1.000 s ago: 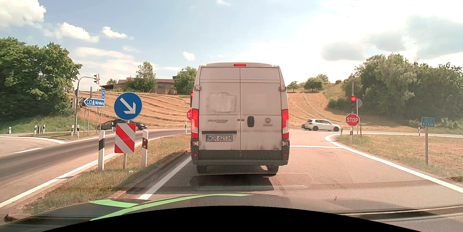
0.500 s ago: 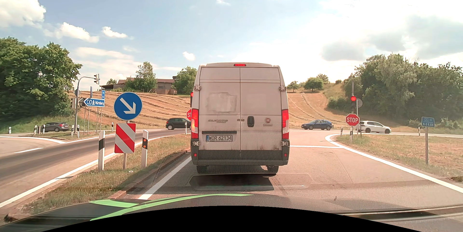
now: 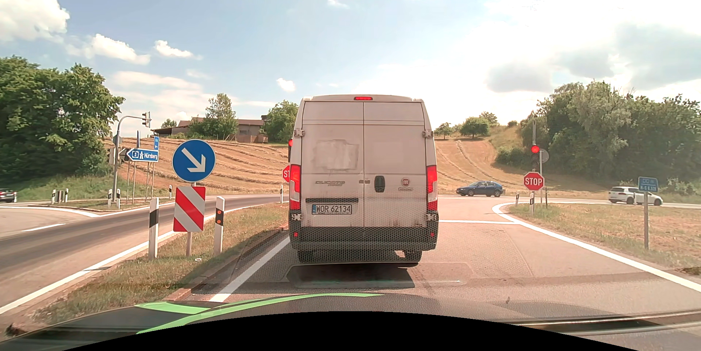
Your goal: Follow the waypoints while adhering to traffic rules and regulations
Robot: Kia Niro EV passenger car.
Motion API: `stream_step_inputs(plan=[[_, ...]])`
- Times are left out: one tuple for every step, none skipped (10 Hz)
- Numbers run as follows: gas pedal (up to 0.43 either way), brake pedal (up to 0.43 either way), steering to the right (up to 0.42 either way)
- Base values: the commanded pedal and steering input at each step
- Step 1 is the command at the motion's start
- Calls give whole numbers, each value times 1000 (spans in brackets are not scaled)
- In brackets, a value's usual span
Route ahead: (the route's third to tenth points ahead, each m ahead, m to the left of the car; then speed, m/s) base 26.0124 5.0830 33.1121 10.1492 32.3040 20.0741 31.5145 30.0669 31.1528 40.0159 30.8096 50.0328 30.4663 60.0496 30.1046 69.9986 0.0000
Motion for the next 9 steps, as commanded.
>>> stream_step_inputs(plan=[[0, 329, -2], [0, 329, -2], [0, 329, -2], [0, 329, -2], [0, 329, -2], [0, 329, -1], [0, 329, -2], [0, 329, -2], [0, 329, -2]])
